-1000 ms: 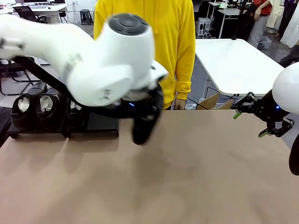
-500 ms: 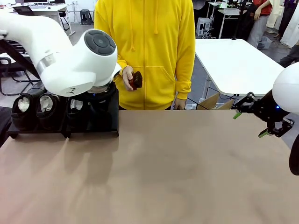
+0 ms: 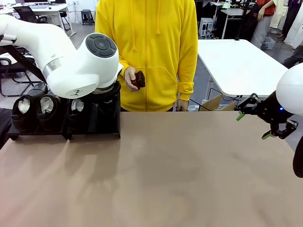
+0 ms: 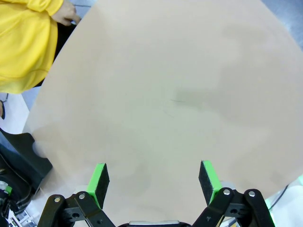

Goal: Organize the shoes by placing them on the stand.
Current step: Place the Shoe from the middle of the table onto the Shoes Stand.

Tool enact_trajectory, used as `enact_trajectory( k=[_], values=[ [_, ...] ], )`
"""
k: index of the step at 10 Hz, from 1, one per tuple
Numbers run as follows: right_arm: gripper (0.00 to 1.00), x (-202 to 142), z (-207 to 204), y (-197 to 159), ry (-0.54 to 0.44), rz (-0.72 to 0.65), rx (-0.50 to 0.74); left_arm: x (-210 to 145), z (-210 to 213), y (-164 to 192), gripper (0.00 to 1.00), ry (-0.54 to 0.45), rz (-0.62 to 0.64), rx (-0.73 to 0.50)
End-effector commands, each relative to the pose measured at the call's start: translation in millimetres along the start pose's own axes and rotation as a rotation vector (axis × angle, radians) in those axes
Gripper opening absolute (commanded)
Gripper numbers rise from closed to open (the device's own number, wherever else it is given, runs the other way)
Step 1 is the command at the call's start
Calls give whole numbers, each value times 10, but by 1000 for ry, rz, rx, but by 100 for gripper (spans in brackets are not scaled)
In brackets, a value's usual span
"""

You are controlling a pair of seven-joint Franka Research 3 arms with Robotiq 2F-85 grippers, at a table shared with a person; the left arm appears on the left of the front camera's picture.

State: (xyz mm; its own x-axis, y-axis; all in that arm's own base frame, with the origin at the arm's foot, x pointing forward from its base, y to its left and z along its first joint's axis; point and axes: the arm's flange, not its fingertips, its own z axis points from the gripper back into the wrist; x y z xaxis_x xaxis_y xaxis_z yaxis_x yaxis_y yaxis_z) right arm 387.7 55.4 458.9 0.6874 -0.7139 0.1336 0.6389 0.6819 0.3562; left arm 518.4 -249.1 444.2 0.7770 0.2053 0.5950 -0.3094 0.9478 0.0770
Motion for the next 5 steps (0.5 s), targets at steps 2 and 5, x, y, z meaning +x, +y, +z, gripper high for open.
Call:
enact_trajectory(
  k=[2, 5],
  values=[
    [100, 16, -6, -14, 2, 16, 17, 10, -109, 54, 0, -1, 34, -2],
    [100, 16, -6, -14, 2, 16, 17, -20, -259, 51, 0, 37, 26, 10]
  ],
)
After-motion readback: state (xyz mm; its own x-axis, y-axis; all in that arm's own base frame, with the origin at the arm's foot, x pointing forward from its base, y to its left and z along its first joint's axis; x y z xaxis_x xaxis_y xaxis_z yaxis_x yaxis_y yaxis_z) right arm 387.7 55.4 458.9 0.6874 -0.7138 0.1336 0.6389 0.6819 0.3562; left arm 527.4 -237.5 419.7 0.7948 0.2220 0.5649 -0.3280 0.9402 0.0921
